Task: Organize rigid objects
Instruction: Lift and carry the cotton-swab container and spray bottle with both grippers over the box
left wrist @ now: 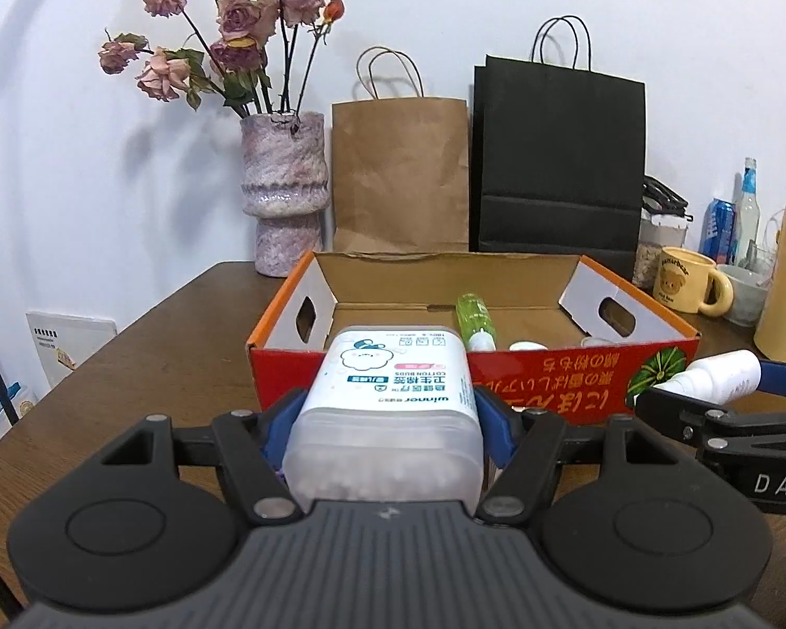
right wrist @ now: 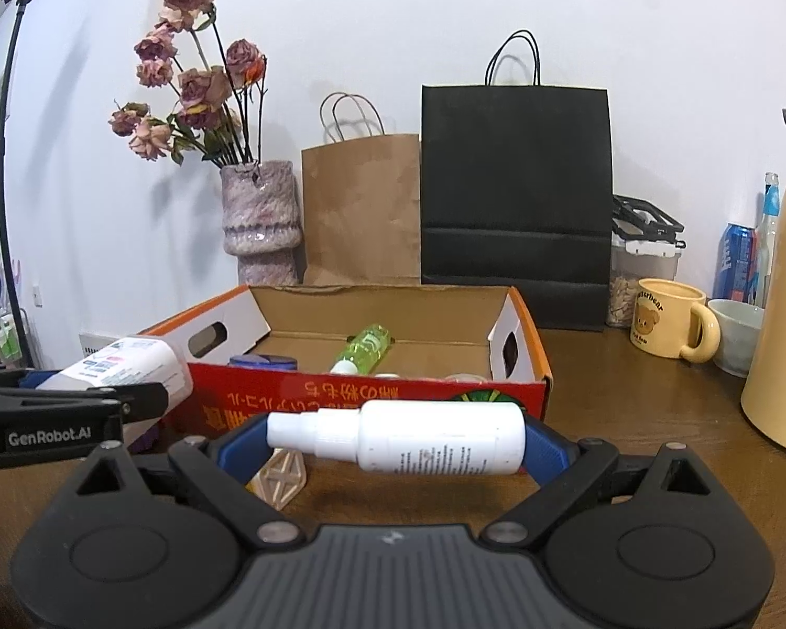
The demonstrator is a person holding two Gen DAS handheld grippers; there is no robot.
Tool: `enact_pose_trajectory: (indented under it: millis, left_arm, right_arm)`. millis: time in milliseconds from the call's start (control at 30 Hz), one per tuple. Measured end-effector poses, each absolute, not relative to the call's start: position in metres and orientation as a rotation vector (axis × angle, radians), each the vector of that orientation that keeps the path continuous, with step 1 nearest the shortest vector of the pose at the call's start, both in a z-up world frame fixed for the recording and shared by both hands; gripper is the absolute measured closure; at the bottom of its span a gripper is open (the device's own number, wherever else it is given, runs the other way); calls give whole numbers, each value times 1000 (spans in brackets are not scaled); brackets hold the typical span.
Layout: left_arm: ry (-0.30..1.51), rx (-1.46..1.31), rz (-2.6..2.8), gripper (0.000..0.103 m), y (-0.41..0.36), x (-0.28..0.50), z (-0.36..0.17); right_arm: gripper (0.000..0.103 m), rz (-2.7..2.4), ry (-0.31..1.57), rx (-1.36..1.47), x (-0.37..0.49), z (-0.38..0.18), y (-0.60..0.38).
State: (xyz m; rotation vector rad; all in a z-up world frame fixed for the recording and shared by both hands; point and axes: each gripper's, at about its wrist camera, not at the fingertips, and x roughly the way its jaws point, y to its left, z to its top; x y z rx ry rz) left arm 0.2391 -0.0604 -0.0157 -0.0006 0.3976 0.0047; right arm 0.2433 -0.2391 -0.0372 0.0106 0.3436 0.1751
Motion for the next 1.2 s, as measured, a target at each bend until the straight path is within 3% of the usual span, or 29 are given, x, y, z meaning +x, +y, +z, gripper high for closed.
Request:
enact_pose_trajectory:
  millis: [767, 1200]
  left_arm:
    - [308, -33, 25, 34, -61, 265, 32]
    - [290, -58, 66, 34, -59, 303, 38]
  right_arm:
    - [6, 171, 226, 34, 273, 13, -228]
    - [6, 163, 218, 44, 310, 15, -221]
